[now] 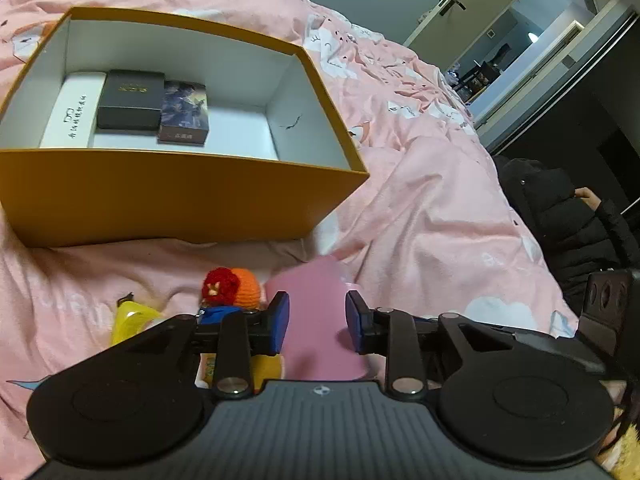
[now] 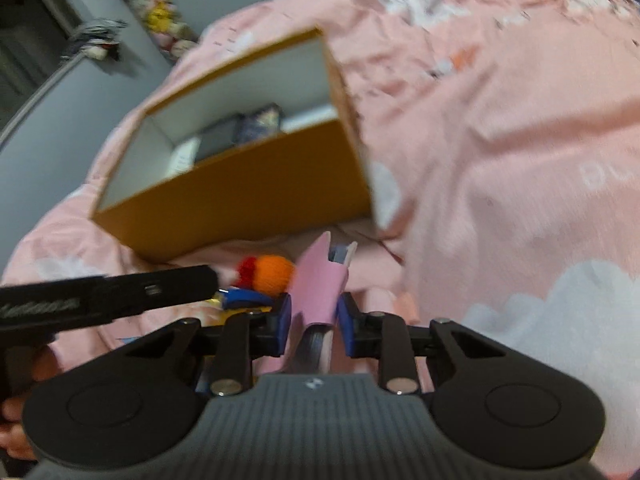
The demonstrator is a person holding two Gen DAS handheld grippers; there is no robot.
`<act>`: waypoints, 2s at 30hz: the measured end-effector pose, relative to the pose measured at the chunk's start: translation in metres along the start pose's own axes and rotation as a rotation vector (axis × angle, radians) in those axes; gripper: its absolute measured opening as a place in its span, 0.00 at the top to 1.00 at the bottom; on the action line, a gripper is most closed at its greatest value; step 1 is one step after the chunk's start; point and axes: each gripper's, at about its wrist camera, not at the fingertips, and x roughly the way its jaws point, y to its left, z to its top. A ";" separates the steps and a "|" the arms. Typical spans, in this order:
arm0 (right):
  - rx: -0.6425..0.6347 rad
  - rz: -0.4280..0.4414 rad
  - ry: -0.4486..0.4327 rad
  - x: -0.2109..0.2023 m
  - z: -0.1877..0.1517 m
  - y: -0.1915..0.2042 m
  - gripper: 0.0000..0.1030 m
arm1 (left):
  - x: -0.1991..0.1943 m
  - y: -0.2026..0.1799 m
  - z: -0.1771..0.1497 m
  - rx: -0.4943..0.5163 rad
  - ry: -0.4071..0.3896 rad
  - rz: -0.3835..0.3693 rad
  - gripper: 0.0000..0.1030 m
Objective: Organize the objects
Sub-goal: 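Grasp the pink card holder with the left tool, then lift the pink card holder with the left tool while the right tool grasps the pink pouch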
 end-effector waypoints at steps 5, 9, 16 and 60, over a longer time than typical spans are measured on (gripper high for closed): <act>-0.008 0.075 0.052 0.010 -0.003 0.008 0.87 | 0.010 -0.003 0.005 -0.028 0.028 -0.002 0.61; -0.036 0.080 0.069 0.014 -0.005 0.014 0.87 | 0.022 -0.003 0.004 -0.039 0.081 0.037 0.60; -0.076 0.071 0.104 0.017 -0.011 0.018 0.81 | 0.042 -0.009 -0.004 -0.003 0.154 0.111 0.60; 0.097 0.066 0.201 0.021 0.016 -0.016 0.84 | -0.044 0.026 -0.005 -0.069 -0.011 0.013 0.80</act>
